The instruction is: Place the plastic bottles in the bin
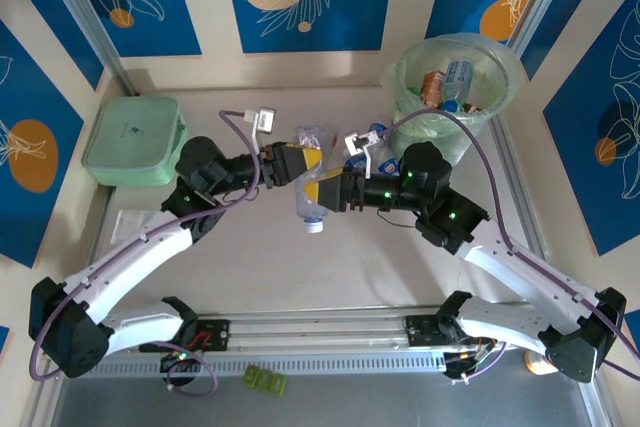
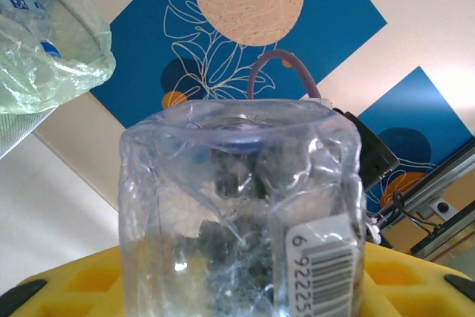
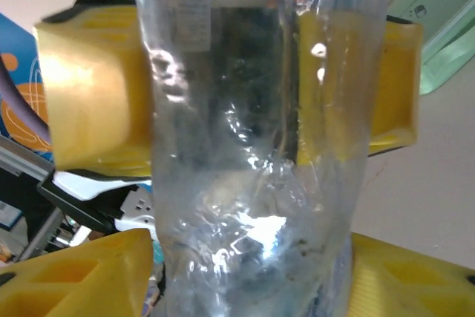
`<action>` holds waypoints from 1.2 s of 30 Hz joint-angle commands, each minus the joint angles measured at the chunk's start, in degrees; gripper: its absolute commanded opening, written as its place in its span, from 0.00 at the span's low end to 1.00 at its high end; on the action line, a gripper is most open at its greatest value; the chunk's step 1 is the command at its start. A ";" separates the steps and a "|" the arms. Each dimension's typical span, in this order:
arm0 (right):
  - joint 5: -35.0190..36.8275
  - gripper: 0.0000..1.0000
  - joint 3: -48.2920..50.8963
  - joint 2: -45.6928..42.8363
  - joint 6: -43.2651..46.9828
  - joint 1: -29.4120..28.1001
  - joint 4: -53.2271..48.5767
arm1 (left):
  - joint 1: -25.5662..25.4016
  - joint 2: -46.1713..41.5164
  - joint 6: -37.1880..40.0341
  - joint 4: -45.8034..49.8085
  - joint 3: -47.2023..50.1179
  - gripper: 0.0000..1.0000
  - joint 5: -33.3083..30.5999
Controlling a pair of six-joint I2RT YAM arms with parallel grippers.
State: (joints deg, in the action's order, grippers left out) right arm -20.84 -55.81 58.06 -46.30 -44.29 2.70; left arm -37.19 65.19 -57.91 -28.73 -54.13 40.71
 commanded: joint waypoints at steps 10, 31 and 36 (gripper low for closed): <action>0.52 0.41 0.10 -1.89 -0.38 -0.27 -0.02 | -1.52 -2.03 3.30 3.15 -1.06 0.66 -2.19; 17.03 0.40 -17.12 -7.61 11.66 9.74 -34.99 | -1.64 -11.80 36.81 47.98 -12.47 0.86 -28.09; 23.20 0.35 -32.57 0.97 17.00 20.70 -50.18 | -1.57 -11.42 39.27 49.15 -10.55 0.85 -29.81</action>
State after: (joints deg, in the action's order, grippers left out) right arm -3.40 -83.20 55.48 -34.35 -27.49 -35.20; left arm -38.39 53.84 -22.81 17.41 -65.39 13.72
